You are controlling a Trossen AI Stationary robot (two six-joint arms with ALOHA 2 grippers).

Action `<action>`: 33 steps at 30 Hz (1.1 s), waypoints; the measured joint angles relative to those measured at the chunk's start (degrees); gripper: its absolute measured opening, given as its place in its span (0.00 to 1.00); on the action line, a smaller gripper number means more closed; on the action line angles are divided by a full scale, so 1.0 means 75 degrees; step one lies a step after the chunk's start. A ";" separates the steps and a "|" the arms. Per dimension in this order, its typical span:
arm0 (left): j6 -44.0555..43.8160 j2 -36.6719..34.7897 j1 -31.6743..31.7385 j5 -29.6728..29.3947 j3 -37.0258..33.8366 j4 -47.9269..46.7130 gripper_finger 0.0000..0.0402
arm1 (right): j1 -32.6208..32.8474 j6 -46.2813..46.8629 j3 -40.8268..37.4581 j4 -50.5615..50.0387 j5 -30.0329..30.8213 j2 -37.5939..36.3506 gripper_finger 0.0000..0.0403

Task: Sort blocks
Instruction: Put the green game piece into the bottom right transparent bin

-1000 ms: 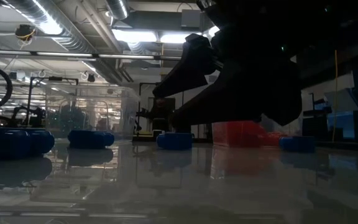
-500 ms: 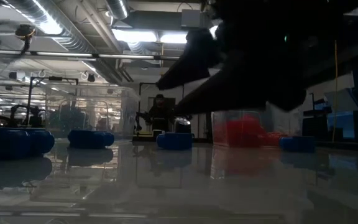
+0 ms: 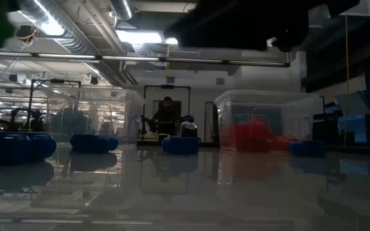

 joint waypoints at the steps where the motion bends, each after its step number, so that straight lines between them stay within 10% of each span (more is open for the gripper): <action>1: 0.0189 -0.0082 0.0074 -0.0187 0.0000 0.0215 0.00 | -0.0048 -0.0208 0.0000 0.0200 0.0000 0.0000 0.89; 7: 0.2077 -0.0159 0.0929 -0.0515 -0.0074 0.2092 0.00 | -0.0114 -0.1471 0.0079 0.1939 0.0026 0.0281 0.89; 16: 0.4445 -0.0157 0.2722 0.1459 -0.0747 0.5052 0.00 | -0.0085 -0.4268 0.1250 0.2212 0.0028 0.1147 0.89; 33: 0.4963 -0.0148 0.3333 0.2046 -0.1064 0.6097 0.00 | -0.0291 -0.5264 0.2898 0.1887 0.0003 0.2193 0.86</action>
